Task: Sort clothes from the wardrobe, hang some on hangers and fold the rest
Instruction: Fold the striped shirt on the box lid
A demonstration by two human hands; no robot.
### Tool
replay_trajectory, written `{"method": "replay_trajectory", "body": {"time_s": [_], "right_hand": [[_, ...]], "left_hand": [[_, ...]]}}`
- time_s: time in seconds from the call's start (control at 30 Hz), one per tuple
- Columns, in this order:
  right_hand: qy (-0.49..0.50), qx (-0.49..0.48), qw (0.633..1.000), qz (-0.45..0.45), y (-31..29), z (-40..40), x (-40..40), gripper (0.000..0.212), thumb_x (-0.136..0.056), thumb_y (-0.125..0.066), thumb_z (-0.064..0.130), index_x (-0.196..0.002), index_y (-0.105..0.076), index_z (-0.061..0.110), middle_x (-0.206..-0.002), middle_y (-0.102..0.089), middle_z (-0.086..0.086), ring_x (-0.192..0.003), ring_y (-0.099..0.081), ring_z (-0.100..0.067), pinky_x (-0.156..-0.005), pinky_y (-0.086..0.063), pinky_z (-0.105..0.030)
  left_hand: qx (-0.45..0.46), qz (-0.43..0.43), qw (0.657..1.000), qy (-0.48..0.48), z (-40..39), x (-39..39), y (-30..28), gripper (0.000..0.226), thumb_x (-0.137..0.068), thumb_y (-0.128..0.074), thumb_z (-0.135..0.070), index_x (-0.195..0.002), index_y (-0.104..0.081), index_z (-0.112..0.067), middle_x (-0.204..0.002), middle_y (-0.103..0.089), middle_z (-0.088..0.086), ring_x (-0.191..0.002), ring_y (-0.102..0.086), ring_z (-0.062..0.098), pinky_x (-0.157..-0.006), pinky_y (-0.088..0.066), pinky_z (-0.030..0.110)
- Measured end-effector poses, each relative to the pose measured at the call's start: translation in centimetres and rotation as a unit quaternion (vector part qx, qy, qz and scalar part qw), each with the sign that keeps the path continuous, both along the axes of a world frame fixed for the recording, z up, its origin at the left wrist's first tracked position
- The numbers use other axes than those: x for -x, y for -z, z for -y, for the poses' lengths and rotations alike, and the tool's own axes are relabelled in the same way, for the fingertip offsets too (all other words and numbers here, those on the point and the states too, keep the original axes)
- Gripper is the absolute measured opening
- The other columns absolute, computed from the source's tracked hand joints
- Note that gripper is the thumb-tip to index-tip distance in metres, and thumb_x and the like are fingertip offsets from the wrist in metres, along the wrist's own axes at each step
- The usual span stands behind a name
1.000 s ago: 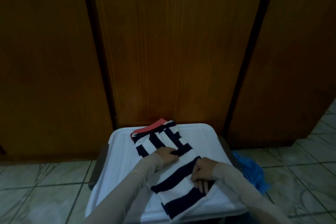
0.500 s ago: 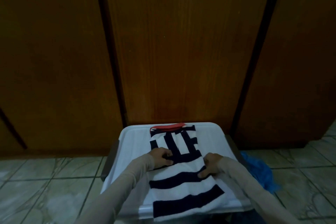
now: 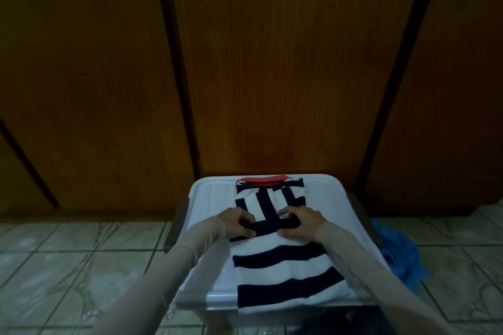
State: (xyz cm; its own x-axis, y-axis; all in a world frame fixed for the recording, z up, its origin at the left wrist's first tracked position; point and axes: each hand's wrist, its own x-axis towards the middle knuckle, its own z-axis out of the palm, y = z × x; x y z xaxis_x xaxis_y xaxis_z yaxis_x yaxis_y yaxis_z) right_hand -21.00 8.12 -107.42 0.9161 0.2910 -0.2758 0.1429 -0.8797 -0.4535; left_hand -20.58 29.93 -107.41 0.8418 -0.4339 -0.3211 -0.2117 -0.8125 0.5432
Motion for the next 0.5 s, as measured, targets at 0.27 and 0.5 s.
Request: {"method": "replay_trajectory", "body": {"time_s": [0.27,0.5], "right_hand": [[-0.04,-0.062,0.996,-0.053,0.1,-0.1,-1.4,0.042,-0.088,-0.06,0.042,-0.127,-0.048,0.033,-0.131,-0.05,-0.001,-0.121,-0.047,-0.022,-0.102,-0.039,-0.033],[-0.059,-0.113,0.986,-0.103,-0.5,0.1,-4.7,0.018,-0.093,-0.056,0.028,-0.111,-0.051,0.029,-0.118,-0.05,0.0,-0.114,-0.047,-0.018,-0.1,-0.039,-0.033]], "left_hand": [[0.048,0.058,0.997,-0.008,0.4,-1.1,-0.1,0.022,-0.095,-0.05,-0.023,-0.111,-0.064,-0.017,-0.104,-0.062,0.004,-0.094,-0.048,0.012,-0.082,-0.034,0.023],[0.063,0.108,0.991,-0.057,1.2,-3.4,-0.1,0.026,-0.096,-0.05,-0.023,-0.119,-0.061,-0.016,-0.12,-0.06,0.002,-0.111,-0.053,0.018,-0.089,-0.035,0.02]]}}
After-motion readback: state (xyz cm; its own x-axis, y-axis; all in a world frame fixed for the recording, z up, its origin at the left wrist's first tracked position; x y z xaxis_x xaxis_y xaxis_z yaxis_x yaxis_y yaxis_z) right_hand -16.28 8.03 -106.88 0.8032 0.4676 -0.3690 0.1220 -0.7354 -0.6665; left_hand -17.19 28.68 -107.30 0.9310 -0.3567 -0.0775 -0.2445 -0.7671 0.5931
